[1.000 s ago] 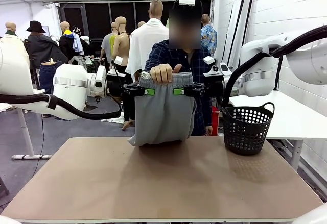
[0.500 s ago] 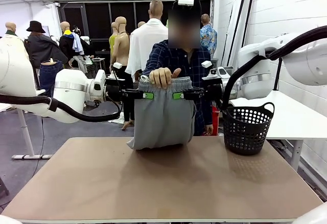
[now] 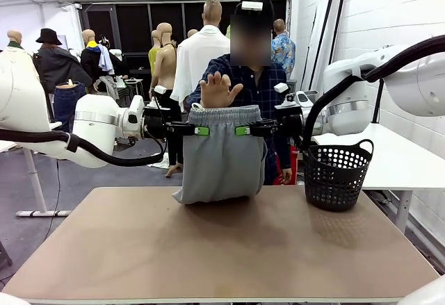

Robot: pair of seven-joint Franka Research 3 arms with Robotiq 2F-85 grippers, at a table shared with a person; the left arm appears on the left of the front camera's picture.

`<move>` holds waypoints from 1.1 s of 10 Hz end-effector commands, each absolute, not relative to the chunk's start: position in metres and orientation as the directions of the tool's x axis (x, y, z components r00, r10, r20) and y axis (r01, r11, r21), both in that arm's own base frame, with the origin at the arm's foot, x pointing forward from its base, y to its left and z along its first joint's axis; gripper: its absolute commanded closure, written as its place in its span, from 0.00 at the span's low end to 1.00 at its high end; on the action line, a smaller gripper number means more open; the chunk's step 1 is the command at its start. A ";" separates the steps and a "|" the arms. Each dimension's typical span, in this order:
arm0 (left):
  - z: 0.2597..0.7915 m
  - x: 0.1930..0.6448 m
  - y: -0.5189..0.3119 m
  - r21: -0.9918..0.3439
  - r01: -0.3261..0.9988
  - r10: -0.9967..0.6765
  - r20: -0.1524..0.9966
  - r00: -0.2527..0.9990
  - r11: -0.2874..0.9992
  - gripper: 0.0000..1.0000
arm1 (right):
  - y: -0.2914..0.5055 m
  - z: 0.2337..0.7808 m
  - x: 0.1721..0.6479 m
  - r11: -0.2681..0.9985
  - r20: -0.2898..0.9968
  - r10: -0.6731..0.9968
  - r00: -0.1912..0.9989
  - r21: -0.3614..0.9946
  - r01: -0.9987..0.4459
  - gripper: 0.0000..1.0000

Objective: Fold the training pants.
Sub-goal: Release the ends of the Training pants and then grab the overlapped ends.

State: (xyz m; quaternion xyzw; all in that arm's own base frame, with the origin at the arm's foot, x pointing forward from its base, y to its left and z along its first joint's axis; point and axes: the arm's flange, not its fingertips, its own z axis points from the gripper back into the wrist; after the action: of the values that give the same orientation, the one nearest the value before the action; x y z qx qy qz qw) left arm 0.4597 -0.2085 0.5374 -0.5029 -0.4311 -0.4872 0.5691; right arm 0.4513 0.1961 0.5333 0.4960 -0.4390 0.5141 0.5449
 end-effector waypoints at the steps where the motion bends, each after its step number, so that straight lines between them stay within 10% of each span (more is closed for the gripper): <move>1: 0.540 0.459 -0.209 -0.139 0.990 -0.123 0.982 0.141 0.028 1.00 | 0.196 0.535 0.450 -0.030 0.989 0.119 0.084 0.088 -0.996 1.00; 11: 0.540 0.459 -0.209 -0.139 0.990 -0.123 0.982 0.141 0.028 1.00 | 0.196 0.535 0.450 -0.030 0.989 0.119 0.084 0.088 -0.996 1.00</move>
State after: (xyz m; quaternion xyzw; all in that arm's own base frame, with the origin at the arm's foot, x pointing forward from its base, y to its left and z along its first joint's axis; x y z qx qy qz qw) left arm 0.4597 -0.2085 0.5374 -0.5029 -0.4311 -0.4872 0.5691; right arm 0.4512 0.1961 0.5333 0.4960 -0.4390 0.5141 0.5449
